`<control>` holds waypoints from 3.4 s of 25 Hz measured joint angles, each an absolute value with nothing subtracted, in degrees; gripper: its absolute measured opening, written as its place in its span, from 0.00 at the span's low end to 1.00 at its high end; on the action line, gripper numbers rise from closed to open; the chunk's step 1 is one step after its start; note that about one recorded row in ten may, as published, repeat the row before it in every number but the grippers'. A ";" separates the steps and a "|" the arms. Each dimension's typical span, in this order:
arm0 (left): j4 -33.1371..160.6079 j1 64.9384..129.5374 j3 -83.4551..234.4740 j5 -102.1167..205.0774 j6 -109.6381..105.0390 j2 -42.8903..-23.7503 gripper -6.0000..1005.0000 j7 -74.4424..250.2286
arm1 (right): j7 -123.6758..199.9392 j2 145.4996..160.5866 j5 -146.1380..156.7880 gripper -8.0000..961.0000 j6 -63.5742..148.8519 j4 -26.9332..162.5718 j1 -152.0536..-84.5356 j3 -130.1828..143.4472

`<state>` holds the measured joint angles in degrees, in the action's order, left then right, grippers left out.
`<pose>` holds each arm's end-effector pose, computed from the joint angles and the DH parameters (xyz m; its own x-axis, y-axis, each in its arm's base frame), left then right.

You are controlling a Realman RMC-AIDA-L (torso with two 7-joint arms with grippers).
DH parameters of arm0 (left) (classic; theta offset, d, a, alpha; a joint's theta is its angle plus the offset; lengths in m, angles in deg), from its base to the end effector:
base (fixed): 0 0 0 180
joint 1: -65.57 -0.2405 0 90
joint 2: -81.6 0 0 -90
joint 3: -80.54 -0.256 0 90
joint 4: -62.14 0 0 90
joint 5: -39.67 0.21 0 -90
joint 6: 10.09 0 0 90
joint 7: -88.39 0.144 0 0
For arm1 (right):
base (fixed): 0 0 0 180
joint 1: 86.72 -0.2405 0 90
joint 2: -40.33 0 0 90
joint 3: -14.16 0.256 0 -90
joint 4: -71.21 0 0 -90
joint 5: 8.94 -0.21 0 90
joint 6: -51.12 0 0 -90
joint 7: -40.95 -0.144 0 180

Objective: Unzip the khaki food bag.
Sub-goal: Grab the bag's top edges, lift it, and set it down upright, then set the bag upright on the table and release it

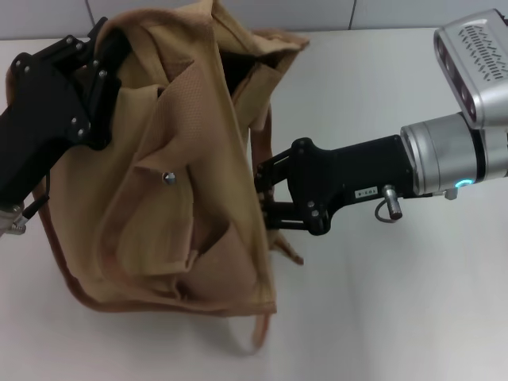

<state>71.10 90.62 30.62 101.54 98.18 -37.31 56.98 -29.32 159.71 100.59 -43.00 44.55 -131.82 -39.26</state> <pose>-0.2472 0.2767 0.0125 0.3919 -0.3539 0.8492 0.4045 -0.7628 -0.5045 0.1688 0.3367 -0.0537 0.8717 -0.1099 -0.4775 -0.0624 -0.9915 0.1142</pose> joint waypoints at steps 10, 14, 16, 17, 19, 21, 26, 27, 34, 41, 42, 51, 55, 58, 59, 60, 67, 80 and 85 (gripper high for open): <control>71.11 90.62 30.63 101.67 98.11 -37.38 0.06 56.90 | -29.36 159.80 100.42 0.10 -43.97 45.34 -131.89 -39.17; 71.11 90.62 30.62 101.71 98.10 -37.40 0.06 56.85 | -29.18 159.87 99.13 0.07 -43.97 45.38 -131.38 -39.33; 71.11 90.62 30.62 101.72 98.14 -37.41 0.06 56.85 | -29.10 159.87 99.00 0.06 -43.97 45.38 -131.28 -39.35; 71.10 90.48 30.63 101.72 98.18 -37.41 0.06 56.84 | -29.01 159.87 98.95 0.06 -43.98 45.38 -130.96 -39.40; 71.10 90.36 30.71 101.70 98.18 -37.43 0.06 56.84 | -28.98 159.87 98.93 0.05 -43.98 45.38 -130.75 -39.42; 71.10 90.20 30.84 101.62 98.18 -37.47 0.06 56.83 | -28.94 159.85 98.90 0.04 -44.00 45.37 -130.25 -39.42; 71.11 89.85 31.42 101.45 98.22 -37.47 0.07 56.83 | -28.48 159.79 98.88 0.03 -44.33 45.35 -128.61 -39.11; 70.96 89.84 31.88 101.41 98.15 -37.48 0.07 56.84 | -28.06 159.78 98.85 0.02 -44.95 45.34 -127.90 -38.98; 70.19 89.82 33.83 101.10 98.09 -37.49 0.06 56.84 | -27.39 159.69 98.33 0.02 -46.71 45.32 -125.63 -38.92; 69.50 89.81 34.15 99.49 97.99 -37.49 0.06 56.84 | -27.26 159.65 98.28 0.02 -47.06 45.38 -123.63 -38.93; 69.44 89.80 34.19 98.91 97.99 -37.49 0.06 56.84 | -27.25 159.61 98.27 0.02 -47.08 45.32 -123.14 -38.96; 68.89 89.78 34.52 96.74 97.99 -37.48 0.07 56.84 | -26.65 159.41 98.31 0.02 -48.58 45.05 -120.95 -38.97; 68.89 89.76 35.52 96.66 97.99 -37.42 0.07 56.84 | -26.46 159.32 98.31 0.02 -48.86 44.89 -120.42 -38.95; 68.89 89.87 35.74 96.64 97.99 -37.48 0.06 56.74 | -26.42 159.25 98.31 0.02 -48.92 44.87 -120.21 -38.70; 68.89 89.95 35.75 96.64 97.99 -37.49 0.06 56.70 | -26.41 159.25 98.31 0.02 -48.95 44.86 -120.16 -38.35; 68.89 90.04 35.76 96.64 97.99 -37.49 0.06 56.69 | -26.40 159.25 98.31 0.02 -48.95 44.86 -120.09 -37.70; 68.82 90.11 35.75 96.64 97.99 -37.49 0.06 56.67 | -27.04 159.25 98.32 0.05 -48.50 44.73 -119.06 -32.89; 68.82 90.18 35.89 96.64 97.98 -37.49 0.07 56.04 | -26.94 158.88 98.51 0.29 -45.66 41.85 -114.69 -26.94; 68.82 90.62 36.49 96.67 98.06 -37.49 0.06 54.99 | -25.16 159.25 98.36 0.51 -41.71 40.51 -113.22 -25.70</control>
<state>68.82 90.62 36.49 96.67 98.06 -37.49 54.99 -25.16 159.25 98.36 -41.71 40.51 -113.22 -25.70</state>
